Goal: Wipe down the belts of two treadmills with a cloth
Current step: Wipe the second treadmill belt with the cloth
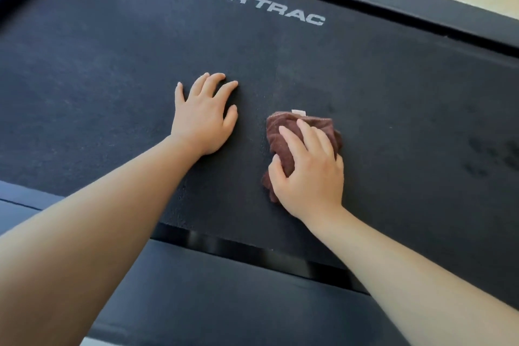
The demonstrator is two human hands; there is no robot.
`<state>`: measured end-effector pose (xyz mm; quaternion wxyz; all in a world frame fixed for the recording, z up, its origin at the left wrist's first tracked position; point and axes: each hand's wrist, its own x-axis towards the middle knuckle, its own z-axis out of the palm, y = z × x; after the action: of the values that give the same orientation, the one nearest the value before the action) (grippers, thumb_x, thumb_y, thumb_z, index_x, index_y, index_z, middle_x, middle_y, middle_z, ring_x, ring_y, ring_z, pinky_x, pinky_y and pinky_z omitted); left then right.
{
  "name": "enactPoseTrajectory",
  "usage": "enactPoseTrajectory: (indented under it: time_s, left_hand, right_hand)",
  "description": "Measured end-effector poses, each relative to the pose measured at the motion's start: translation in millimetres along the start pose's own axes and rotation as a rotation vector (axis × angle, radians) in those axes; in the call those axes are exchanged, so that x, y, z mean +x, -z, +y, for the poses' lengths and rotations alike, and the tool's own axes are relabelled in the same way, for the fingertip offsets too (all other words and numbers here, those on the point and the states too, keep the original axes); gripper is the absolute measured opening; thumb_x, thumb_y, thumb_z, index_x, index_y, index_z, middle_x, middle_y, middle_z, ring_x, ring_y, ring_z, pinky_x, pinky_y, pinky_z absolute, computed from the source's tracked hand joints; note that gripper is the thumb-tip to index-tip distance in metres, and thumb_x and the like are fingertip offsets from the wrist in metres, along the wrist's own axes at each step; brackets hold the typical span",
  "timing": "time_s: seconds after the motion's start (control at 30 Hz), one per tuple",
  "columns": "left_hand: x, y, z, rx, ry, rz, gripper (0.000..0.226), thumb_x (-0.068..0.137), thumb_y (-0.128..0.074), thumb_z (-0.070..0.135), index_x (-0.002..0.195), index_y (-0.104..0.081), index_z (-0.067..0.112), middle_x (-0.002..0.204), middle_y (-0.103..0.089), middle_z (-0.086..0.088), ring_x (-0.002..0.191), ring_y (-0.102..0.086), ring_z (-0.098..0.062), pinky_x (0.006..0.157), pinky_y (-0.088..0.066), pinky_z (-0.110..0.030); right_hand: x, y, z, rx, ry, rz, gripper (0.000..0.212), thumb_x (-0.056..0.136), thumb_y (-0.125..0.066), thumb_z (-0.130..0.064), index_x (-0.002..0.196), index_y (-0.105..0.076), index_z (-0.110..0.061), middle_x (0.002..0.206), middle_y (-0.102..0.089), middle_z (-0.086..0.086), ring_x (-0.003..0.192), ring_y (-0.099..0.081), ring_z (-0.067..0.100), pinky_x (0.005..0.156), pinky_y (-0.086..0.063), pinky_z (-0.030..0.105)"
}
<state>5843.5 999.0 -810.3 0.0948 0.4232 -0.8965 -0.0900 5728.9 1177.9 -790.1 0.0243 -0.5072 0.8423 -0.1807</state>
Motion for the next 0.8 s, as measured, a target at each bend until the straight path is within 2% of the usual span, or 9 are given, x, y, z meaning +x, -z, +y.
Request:
enactPoseTrajectory:
  time_s: [0.17, 0.3, 0.43, 0.57, 0.67, 0.8]
  left_hand:
    - [4, -4, 0, 0.022, -0.005, 0.033, 0.048, 0.094, -0.034, 0.039, 0.14, -0.035, 0.028, 0.147, -0.032, 0.001, 0.14, -0.019, -0.022, 0.11, -0.01, -0.06]
    - [0, -2, 4, 0.055, 0.01, 0.025, 0.048, 0.096, -0.034, 0.035, 0.143, -0.034, 0.025, 0.151, -0.029, 0.0, 0.141, -0.018, -0.023, 0.111, -0.012, -0.057]
    - [-14, 1, 17, 0.013, 0.075, 0.004, 0.048, 0.096, -0.038, 0.034, 0.142, -0.035, 0.021, 0.152, -0.029, 0.0, 0.142, -0.019, -0.022, 0.112, -0.015, -0.054]
    - [-8, -5, 33, -0.021, 0.147, 0.022, 0.049, 0.095, -0.037, 0.038, 0.141, -0.036, 0.022, 0.152, -0.028, 0.004, 0.142, -0.017, -0.02, 0.109, -0.008, -0.062]
    - [15, -10, 45, -0.026, 0.119, 0.001, 0.049, 0.095, -0.037, 0.039, 0.142, -0.034, 0.023, 0.152, -0.026, 0.004, 0.142, -0.015, -0.019, 0.107, -0.005, -0.066]
    - [48, -17, 52, -0.03, 0.059, -0.009, 0.049, 0.095, -0.037, 0.037, 0.143, -0.033, 0.023, 0.152, -0.027, 0.002, 0.141, -0.018, -0.018, 0.11, -0.007, -0.064]
  right_hand:
    - [73, -10, 18, 0.051, 0.037, 0.06, 0.048, 0.084, -0.044, -0.045, 0.129, -0.054, -0.032, 0.143, -0.044, -0.005, 0.132, -0.034, 0.02, 0.097, -0.035, 0.046]
    - [127, -14, 29, 0.066, 0.108, 0.013, 0.047, 0.086, -0.045, -0.045, 0.131, -0.052, -0.033, 0.144, -0.043, -0.007, 0.133, -0.032, 0.019, 0.101, -0.033, 0.044]
    - [113, -9, 28, 0.087, 0.142, -0.031, 0.048, 0.087, -0.045, -0.044, 0.132, -0.051, -0.03, 0.145, -0.042, -0.004, 0.133, -0.032, 0.021, 0.099, -0.031, 0.044]
    - [72, -5, 44, 0.113, 0.181, 0.046, 0.051, 0.081, -0.042, -0.046, 0.128, -0.055, -0.029, 0.142, -0.046, -0.004, 0.13, -0.036, 0.02, 0.095, -0.035, 0.046]
    - [71, -5, 47, 0.122, 0.154, 0.104, 0.05, 0.08, -0.042, -0.046, 0.125, -0.057, -0.03, 0.138, -0.049, -0.005, 0.128, -0.038, 0.019, 0.093, -0.036, 0.045]
    - [109, -12, 46, 0.087, 0.111, 0.089, 0.045, 0.085, -0.046, -0.044, 0.127, -0.055, -0.032, 0.14, -0.047, -0.006, 0.13, -0.035, 0.019, 0.097, -0.034, 0.044]
